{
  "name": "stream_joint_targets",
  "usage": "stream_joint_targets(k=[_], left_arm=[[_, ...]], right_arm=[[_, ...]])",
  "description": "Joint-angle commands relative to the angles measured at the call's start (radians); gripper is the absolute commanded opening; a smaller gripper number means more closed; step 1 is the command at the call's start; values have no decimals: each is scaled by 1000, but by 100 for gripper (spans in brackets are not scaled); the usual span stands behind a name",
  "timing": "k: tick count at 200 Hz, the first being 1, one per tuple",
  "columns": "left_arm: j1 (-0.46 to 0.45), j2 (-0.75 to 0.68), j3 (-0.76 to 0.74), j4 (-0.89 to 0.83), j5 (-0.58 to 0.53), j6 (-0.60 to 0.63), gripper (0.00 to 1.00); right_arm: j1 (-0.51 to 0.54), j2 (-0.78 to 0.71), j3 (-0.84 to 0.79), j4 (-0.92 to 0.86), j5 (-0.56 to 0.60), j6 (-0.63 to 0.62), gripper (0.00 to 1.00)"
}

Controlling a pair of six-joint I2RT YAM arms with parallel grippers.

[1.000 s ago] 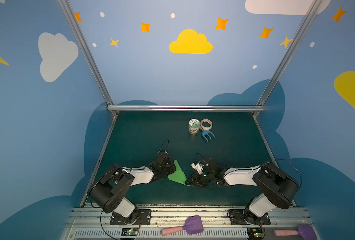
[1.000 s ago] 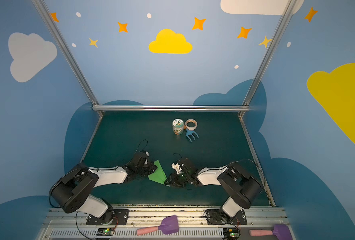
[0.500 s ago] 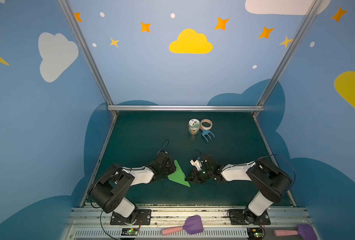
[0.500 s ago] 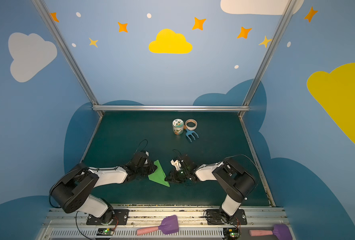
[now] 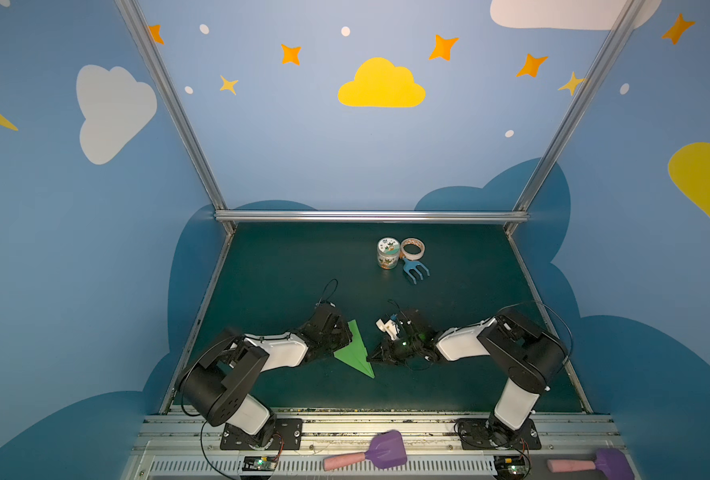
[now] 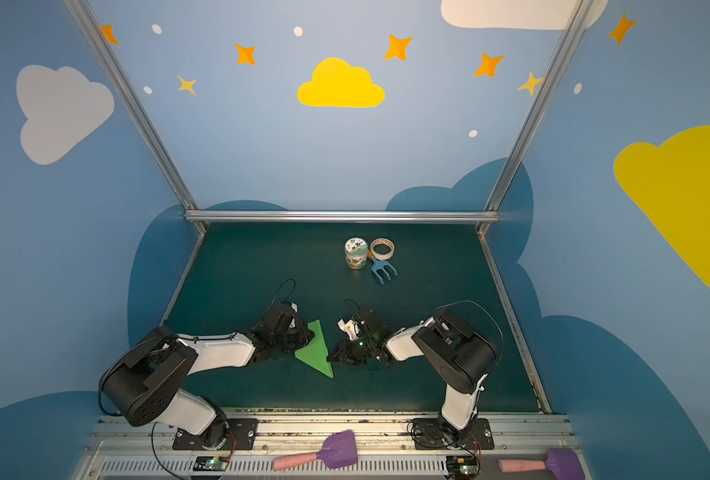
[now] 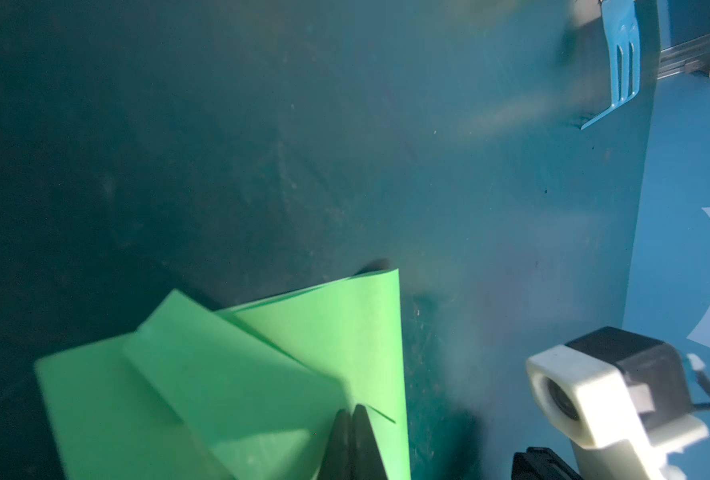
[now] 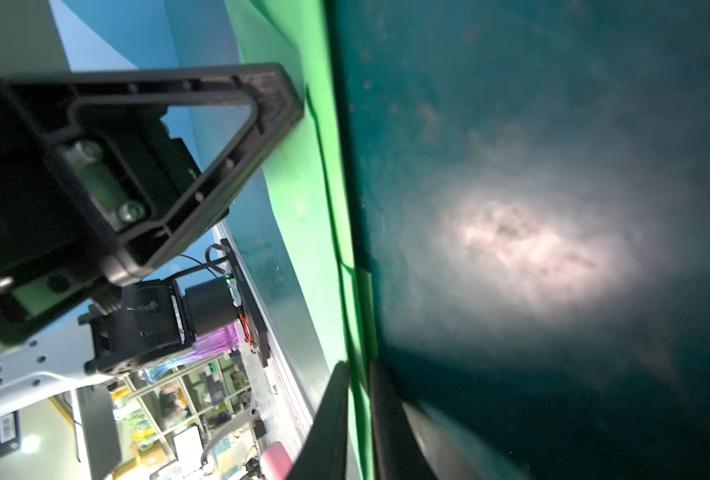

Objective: Fold a paper plane with a square sheet of paper (fold left side to right side)

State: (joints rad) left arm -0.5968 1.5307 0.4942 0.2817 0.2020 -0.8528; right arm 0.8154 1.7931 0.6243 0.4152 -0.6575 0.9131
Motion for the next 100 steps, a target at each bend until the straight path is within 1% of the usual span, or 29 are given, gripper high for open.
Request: stream_joint_targets(k=[1, 13, 53, 82, 91, 100], left_arm=[[0, 33, -40, -142, -56, 4, 4], [0, 27, -45, -138, -56, 0, 4], [0, 6, -63, -133, -55, -8, 4], [2, -36, -35, -155, -27, 11, 4], [3, -63, -10, -177, -10, 22, 8], [6, -94, 25, -212, 3, 35, 19]], right_arm=[[5, 38, 24, -72, 60, 8, 7], [4, 40, 39, -76, 61, 10, 0], [6, 30, 43, -83, 63, 18, 0], [0, -8, 43, -105, 66, 13, 0], [-3, -28, 43, -113, 66, 14, 0], [-8, -52, 43, -128, 68, 11, 0]])
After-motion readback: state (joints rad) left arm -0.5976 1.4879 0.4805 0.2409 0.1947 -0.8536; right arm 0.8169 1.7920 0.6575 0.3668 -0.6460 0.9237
